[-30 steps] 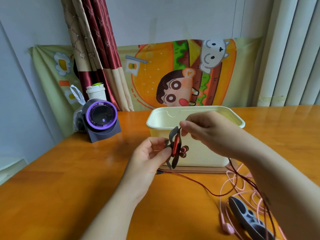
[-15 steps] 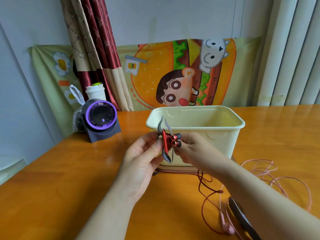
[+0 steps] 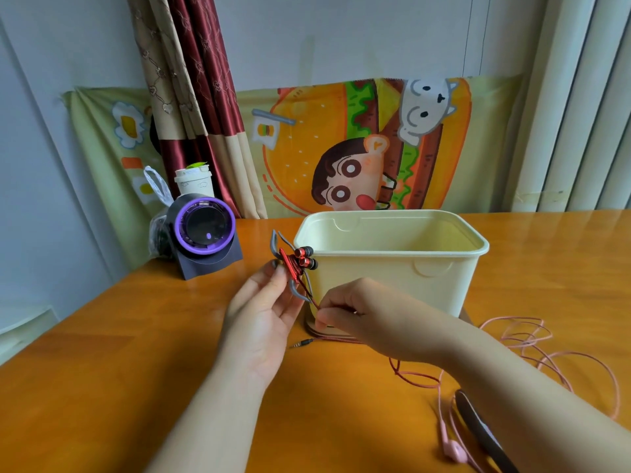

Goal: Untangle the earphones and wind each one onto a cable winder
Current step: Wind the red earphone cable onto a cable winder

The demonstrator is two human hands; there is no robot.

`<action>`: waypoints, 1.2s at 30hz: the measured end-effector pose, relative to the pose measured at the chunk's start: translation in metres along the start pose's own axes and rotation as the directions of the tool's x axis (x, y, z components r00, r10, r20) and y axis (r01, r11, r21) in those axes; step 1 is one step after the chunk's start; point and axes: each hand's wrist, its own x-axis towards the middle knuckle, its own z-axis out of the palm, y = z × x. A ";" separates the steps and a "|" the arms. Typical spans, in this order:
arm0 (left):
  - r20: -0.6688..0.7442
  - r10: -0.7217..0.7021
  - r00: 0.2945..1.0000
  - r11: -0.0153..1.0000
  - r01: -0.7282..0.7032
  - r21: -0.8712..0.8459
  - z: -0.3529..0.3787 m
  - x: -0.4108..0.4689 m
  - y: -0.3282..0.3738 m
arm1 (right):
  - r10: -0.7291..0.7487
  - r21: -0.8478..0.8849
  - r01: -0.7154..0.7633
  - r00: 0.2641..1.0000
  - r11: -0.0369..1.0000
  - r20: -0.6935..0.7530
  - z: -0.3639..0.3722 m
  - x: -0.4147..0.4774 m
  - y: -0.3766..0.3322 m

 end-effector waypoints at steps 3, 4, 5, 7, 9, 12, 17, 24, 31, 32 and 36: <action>0.003 0.038 0.999 0.994 -0.038 0.105 -0.004 0.002 -0.001 | -0.060 -0.035 0.057 0.996 0.998 -0.072 -0.011 -0.004 -0.010; 0.016 0.056 0.998 0.987 -0.058 0.147 -0.005 0.002 -0.001 | -0.080 -0.032 0.077 0.990 0.997 -0.119 -0.016 -0.006 -0.013; 0.039 0.079 0.996 0.976 -0.085 0.199 -0.005 0.002 -0.001 | -0.091 -0.020 0.089 0.983 0.996 -0.160 -0.022 -0.008 -0.016; 0.113 0.096 0.989 0.944 -0.127 0.304 -0.003 0.000 -0.001 | -0.097 0.011 0.102 0.971 0.995 -0.220 -0.032 -0.014 -0.020; 0.194 0.071 0.978 0.901 -0.146 0.408 -0.001 -0.004 -0.002 | -0.103 0.055 0.123 0.955 0.991 -0.277 -0.039 -0.016 -0.022; 0.275 0.037 0.961 0.813 -0.189 0.551 0.001 -0.007 -0.006 | -0.064 0.169 0.142 0.915 0.975 -0.399 -0.046 -0.014 -0.015; 0.404 -0.057 0.913 0.841 -0.175 0.512 0.003 -0.010 -0.009 | 0.086 0.310 0.086 0.861 0.947 -0.502 -0.051 -0.009 0.008; 0.447 -0.076 0.892 0.887 -0.145 0.439 0.006 -0.014 -0.004 | 0.154 0.339 0.044 0.832 0.940 -0.534 -0.038 0.001 0.022; 0.429 -0.098 0.898 0.880 -0.123 0.460 0.008 -0.017 0.000 | 0.210 0.364 0.029 0.774 0.931 -0.598 -0.033 0.005 0.029; 0.429 -0.103 0.898 0.885 -0.114 0.451 0.009 -0.018 0.001 | 0.220 0.373 0.025 0.770 0.927 -0.599 -0.033 0.005 0.031; 0.436 -0.128 0.891 0.957 -0.005 0.289 0.011 -0.020 0.005 | 0.245 0.369 -0.021 0.781 0.929 -0.574 -0.027 0.007 0.035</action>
